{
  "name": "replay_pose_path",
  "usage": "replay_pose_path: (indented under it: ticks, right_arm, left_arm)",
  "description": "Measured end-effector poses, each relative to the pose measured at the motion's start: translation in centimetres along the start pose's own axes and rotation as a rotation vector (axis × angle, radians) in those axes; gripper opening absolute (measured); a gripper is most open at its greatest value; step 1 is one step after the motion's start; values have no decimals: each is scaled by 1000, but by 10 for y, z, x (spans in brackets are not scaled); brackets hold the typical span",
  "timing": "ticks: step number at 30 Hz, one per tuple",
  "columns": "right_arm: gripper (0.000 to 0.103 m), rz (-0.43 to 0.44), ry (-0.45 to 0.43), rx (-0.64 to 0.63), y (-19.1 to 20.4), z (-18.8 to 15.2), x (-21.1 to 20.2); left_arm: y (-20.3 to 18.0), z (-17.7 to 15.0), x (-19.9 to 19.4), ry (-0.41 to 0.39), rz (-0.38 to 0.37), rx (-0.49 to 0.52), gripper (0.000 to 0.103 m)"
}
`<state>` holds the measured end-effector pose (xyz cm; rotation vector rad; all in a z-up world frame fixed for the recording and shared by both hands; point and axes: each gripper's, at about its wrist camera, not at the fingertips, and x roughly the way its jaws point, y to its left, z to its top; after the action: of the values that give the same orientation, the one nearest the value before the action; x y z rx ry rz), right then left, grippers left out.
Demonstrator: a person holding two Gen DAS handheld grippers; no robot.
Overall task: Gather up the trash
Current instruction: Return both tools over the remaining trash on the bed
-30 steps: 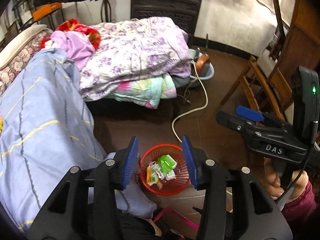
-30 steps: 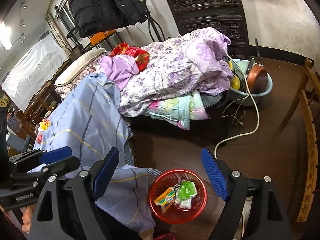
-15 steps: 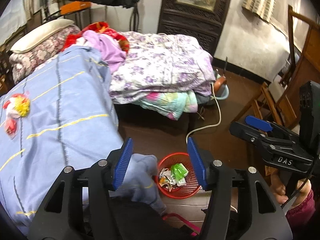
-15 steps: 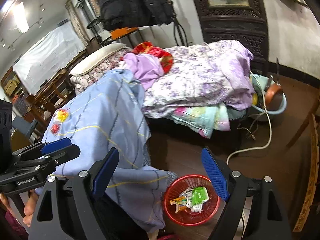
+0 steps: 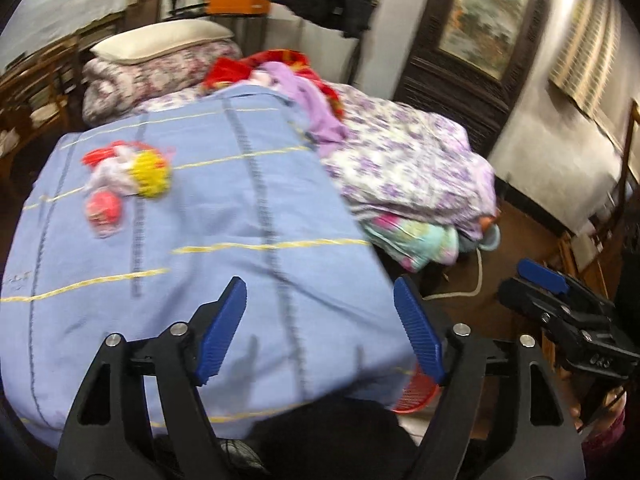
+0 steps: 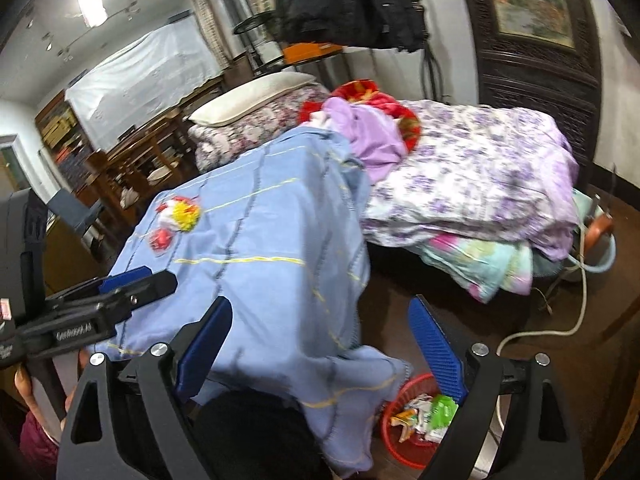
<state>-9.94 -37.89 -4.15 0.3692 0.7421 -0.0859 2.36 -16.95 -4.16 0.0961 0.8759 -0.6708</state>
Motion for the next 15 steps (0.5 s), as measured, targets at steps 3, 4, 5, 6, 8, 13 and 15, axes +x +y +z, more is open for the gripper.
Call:
replay_pose_path:
  ticks: [3, 4, 5, 6, 8, 13, 15]
  right_arm:
    - [88, 26, 14, -25, 21, 6, 13]
    - [88, 35, 18, -31, 28, 9, 17]
    - [88, 42, 22, -35, 33, 10, 20]
    - [88, 55, 28, -39, 39, 13, 25]
    - [88, 69, 36, -50, 49, 17, 32]
    - [88, 98, 49, -82, 77, 30, 53]
    - [88, 112, 52, -88, 87, 36, 63]
  left_arm:
    - [33, 4, -4, -7, 48, -42, 75]
    - [44, 6, -6, -10, 65, -54, 75]
    - [55, 8, -7, -14, 82, -66, 75]
    - [67, 10, -8, -19, 101, -78, 75]
    - [85, 14, -8, -24, 126, -99, 75]
    - [137, 26, -1, -18, 180, -160, 75]
    - [148, 30, 5, -11, 198, -168, 75]
